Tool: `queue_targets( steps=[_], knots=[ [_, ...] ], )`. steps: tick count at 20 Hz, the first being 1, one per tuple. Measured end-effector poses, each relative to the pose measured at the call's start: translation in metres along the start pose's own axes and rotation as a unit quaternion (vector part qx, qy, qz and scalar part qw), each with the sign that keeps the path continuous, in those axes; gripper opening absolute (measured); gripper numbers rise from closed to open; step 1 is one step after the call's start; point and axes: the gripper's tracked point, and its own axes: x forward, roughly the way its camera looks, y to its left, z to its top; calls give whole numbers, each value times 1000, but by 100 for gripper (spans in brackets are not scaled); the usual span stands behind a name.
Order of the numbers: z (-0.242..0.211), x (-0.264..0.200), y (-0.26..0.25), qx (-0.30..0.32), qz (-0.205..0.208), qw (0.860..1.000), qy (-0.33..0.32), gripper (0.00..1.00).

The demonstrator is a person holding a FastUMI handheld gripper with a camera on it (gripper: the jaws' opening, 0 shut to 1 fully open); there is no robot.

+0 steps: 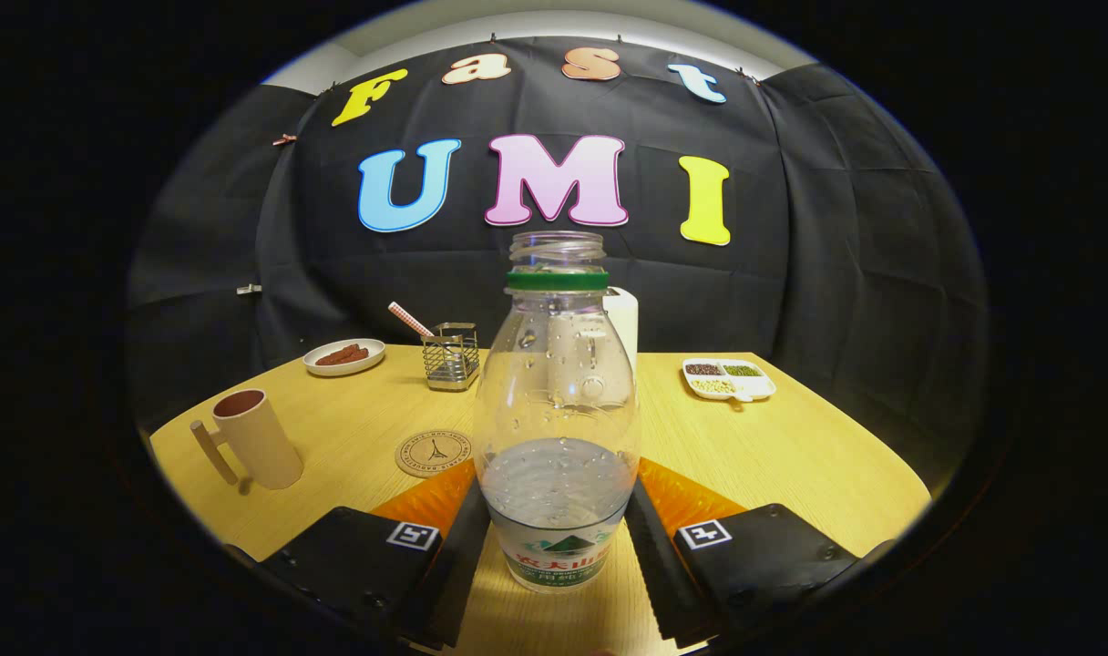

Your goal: Take the bottle from table, then pour the juice into the cup, finally place the bottle on the coaster

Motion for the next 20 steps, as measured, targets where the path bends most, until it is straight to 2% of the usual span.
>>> queue_targets(
  steps=[6,11,17,20],
  knots=[
    [2,4,-2,-7,-8,1000,14,76],
    [16,9,6,-34,8,999,8,72],
    [43,14,36,-125,50,991,-1,72],
    [49,16,60,-186,75,980,3,72]
  ],
)
